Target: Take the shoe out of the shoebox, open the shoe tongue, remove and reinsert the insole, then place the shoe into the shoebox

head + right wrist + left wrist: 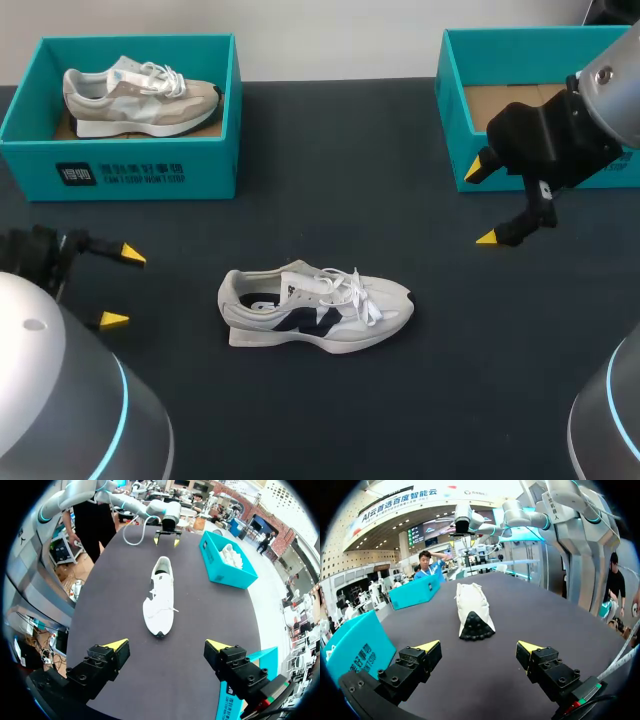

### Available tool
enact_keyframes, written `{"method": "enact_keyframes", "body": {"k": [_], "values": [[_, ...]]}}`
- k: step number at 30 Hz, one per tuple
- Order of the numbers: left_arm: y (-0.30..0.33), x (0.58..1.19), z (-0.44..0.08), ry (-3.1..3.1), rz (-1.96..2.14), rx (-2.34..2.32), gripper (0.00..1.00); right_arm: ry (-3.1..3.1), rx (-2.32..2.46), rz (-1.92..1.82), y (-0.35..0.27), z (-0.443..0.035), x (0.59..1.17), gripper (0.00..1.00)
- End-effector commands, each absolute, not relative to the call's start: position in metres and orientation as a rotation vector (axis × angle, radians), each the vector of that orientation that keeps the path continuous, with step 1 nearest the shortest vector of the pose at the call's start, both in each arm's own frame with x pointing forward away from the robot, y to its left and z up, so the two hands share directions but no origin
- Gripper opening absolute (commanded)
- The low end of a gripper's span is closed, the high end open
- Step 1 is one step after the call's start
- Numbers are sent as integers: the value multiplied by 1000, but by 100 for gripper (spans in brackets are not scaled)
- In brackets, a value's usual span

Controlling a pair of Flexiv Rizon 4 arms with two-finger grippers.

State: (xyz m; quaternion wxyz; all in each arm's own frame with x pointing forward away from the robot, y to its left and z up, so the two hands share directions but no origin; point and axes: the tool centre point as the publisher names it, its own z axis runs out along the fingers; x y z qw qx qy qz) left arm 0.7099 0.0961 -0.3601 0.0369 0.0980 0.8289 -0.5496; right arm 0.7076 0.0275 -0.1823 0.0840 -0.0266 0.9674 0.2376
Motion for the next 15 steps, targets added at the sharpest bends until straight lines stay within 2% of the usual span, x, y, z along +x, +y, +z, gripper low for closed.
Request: {"method": "enact_keyframes", "body": {"k": [1,15], "values": [[93,708,-381,2505,-1697,232,100,2888,-79,706,29,-184,709,100],[90,704,-404,2487,-1699,81,100,2888,-79,706,29,-184,709,100]]}}
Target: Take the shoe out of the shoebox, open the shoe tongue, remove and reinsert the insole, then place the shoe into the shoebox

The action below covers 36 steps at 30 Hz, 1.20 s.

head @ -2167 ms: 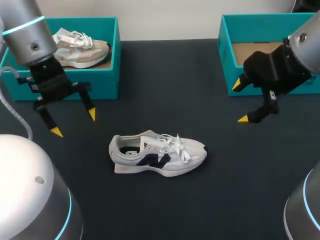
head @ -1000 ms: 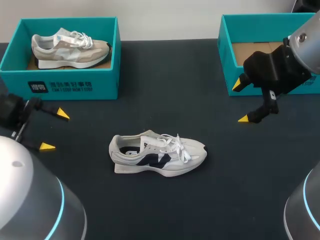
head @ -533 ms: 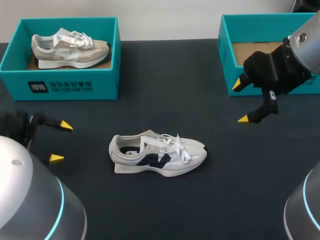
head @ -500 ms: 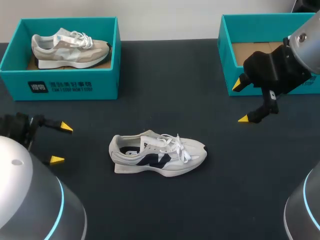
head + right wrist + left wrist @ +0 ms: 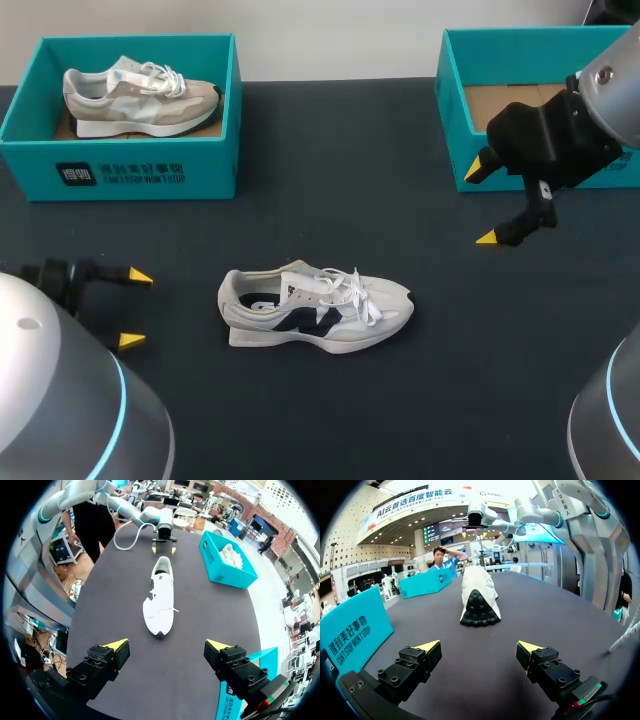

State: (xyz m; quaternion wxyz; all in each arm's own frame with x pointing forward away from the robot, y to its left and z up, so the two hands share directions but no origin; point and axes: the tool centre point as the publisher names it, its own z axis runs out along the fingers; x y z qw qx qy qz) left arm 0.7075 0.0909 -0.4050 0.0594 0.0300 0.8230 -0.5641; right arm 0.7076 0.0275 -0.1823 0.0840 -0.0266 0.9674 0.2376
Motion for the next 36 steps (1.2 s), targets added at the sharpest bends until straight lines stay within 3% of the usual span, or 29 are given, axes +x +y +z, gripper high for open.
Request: {"method": "enact_keyframes", "body": {"k": [1,13,36], "values": [[90,704,-404,2487,-1699,81,100,2888,-79,706,29,-184,709,100],[88,703,-403,2486,-1732,94,100,2888,-79,706,29,-184,709,100],[14,701,-386,2574,-1641,-38,100,2888,-79,706,29,-184,709,100]]}}
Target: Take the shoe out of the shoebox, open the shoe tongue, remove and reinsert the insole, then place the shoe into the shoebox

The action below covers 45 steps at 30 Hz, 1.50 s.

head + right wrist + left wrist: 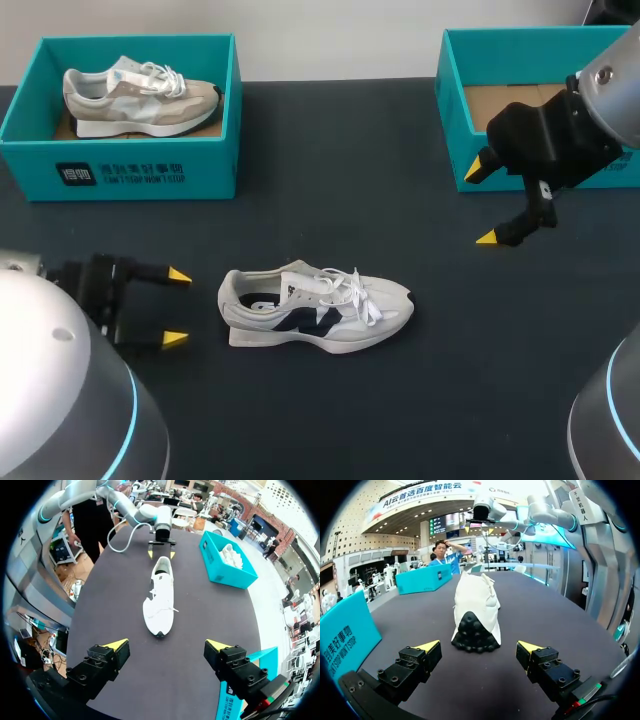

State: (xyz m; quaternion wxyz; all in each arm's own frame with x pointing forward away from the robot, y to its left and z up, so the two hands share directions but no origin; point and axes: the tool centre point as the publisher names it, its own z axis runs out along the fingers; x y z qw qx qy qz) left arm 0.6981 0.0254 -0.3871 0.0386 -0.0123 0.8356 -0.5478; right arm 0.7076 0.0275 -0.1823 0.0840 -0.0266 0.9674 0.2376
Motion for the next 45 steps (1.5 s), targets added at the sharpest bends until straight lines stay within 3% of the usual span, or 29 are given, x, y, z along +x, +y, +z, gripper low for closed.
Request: {"method": "enact_keyframes", "body": {"k": [1,45], "values": [[10,703,-386,2567,-1646,-43,100,2888,-79,706,29,-184,709,100],[-63,710,-416,2591,-1671,-83,100,2888,-79,706,29,-184,709,100]]}}
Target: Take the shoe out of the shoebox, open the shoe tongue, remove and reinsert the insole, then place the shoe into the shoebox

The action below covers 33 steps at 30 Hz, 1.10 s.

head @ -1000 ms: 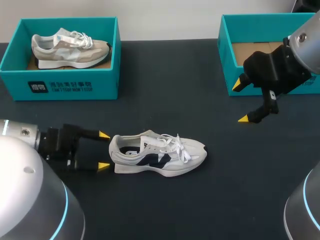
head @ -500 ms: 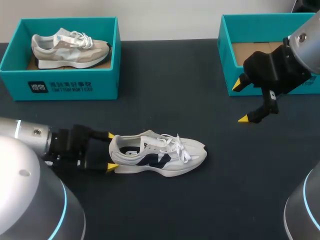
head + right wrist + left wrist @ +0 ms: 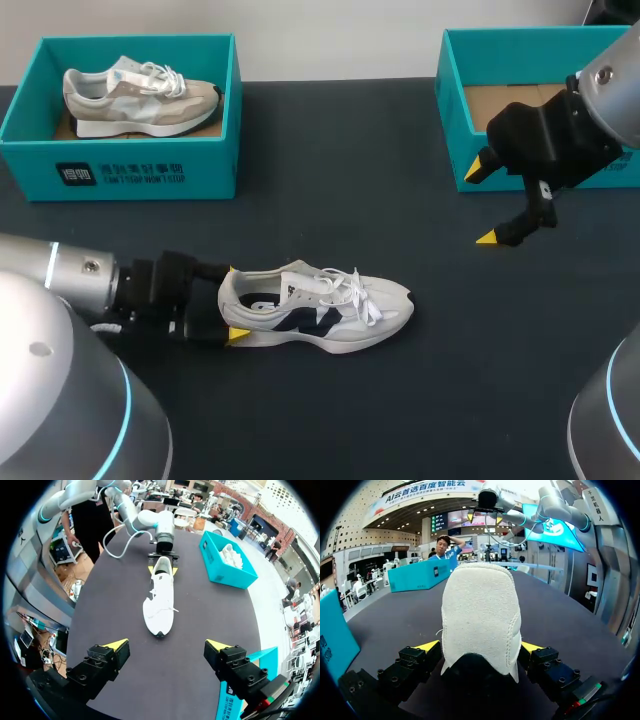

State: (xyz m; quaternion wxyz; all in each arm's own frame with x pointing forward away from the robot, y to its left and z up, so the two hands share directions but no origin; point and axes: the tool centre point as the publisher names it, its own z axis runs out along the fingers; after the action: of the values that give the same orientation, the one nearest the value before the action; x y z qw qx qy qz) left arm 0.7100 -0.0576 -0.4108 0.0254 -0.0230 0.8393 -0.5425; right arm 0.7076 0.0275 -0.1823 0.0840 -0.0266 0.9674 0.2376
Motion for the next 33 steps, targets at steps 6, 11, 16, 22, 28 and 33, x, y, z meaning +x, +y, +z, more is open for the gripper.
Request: {"method": "enact_keyframes", "body": {"k": [6,11,16,22,28,33], "values": [[-66,709,-420,2610,-1652,-87,80,2888,-79,706,29,-184,709,100],[-66,709,-421,2620,-1647,-90,18,2888,-79,706,29,-184,709,100],[-64,710,-423,2624,-1650,-94,0,2888,-79,706,29,-184,709,100],[-64,710,-423,2627,-1651,-94,0,2888,-79,706,29,-184,709,100],[-64,710,-423,2627,-1651,-94,0,2888,-79,706,29,-184,709,100],[-64,710,-423,2627,-1651,-94,0,2888,-79,706,29,-184,709,100]]}}
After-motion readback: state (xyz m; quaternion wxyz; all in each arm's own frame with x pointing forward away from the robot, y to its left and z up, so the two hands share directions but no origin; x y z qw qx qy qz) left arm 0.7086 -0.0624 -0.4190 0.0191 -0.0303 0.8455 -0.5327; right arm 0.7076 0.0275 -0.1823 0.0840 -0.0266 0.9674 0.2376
